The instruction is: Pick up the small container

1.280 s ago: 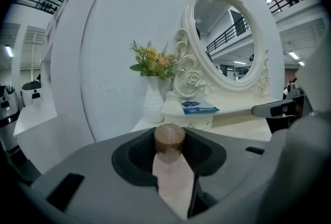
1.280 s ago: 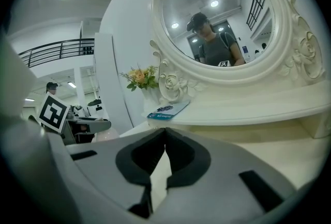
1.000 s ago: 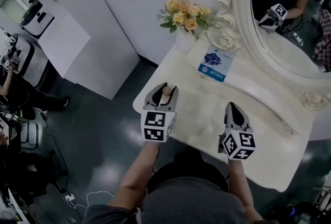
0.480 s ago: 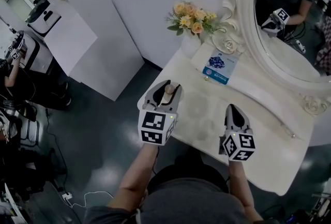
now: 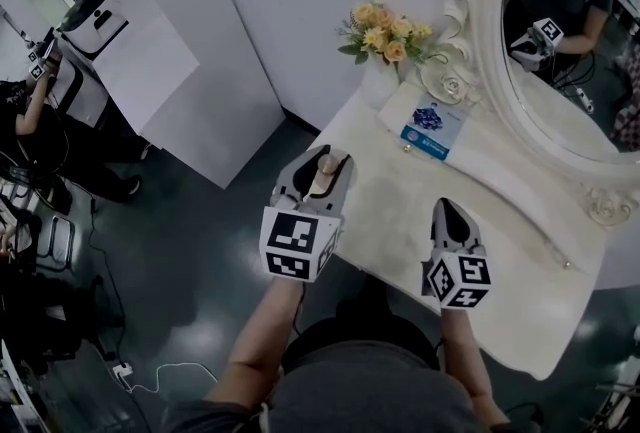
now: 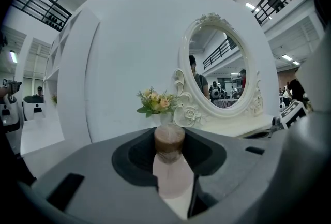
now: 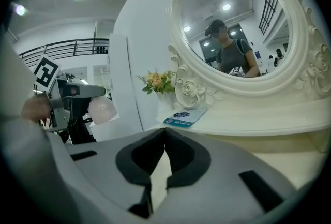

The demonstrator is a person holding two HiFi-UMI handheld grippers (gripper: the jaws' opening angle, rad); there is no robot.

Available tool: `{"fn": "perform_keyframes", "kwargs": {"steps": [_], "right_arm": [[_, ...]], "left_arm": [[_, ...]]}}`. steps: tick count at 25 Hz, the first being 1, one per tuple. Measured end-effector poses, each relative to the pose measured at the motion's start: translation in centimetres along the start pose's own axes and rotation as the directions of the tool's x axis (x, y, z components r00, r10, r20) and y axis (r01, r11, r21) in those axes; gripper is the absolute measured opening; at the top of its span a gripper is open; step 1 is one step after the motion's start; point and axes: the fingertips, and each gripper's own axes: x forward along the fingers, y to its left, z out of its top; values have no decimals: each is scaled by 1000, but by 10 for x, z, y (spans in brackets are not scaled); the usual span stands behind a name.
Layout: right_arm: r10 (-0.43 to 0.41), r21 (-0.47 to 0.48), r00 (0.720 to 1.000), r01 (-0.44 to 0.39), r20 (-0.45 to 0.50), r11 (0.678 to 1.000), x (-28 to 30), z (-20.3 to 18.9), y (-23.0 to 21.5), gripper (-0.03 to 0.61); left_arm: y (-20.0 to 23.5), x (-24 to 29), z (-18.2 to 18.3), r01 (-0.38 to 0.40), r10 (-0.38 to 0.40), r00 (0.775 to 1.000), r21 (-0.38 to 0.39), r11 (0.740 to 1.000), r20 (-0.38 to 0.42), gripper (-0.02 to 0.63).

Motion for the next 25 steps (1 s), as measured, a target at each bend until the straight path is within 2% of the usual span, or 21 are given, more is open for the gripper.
{"fn": "perform_keyframes", "kwargs": {"steps": [13, 25], "right_arm": [[46, -41, 999, -46, -5, 998, -1, -1, 27, 5], [70, -90, 998, -70, -2, 993, 0, 2, 37, 3]], "left_arm": [[8, -31, 14, -9, 9, 1000, 3, 1000, 19, 135], [10, -36, 23, -6, 6, 999, -3, 1000, 36, 135]]}}
